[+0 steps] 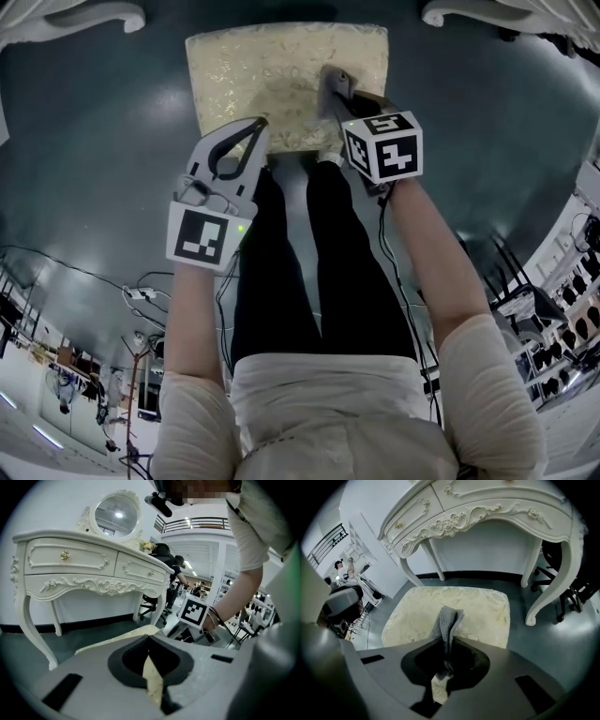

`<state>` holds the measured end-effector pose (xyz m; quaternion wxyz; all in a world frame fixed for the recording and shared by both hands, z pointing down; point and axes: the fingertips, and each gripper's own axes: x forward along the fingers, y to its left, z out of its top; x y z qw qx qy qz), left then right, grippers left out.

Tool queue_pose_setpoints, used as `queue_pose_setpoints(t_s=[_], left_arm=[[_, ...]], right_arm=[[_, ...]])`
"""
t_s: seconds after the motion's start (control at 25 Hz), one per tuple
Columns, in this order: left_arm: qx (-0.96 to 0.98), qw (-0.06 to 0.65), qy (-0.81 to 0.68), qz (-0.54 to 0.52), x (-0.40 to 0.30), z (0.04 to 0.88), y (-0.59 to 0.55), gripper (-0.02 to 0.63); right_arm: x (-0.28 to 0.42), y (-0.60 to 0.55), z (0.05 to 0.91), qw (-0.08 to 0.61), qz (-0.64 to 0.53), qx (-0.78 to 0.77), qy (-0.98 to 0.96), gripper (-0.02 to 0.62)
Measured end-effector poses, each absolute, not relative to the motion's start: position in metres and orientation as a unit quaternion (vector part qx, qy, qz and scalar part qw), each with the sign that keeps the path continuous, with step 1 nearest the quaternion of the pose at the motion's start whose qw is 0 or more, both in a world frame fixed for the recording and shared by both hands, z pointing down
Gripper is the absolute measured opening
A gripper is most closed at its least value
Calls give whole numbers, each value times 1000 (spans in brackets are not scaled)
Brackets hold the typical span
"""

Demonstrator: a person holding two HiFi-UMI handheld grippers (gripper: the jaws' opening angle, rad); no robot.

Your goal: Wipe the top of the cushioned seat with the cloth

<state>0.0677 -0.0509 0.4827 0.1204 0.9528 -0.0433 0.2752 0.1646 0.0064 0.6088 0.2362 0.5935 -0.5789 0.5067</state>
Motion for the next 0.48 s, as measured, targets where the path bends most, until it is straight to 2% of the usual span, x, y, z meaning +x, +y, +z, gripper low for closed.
queue_pose_setpoints(t_s=[0.48], left_arm=[[954,100,-6,281,121,491,-8,1]], right_arm=[[226,50,617,250,515,613,-545,28]])
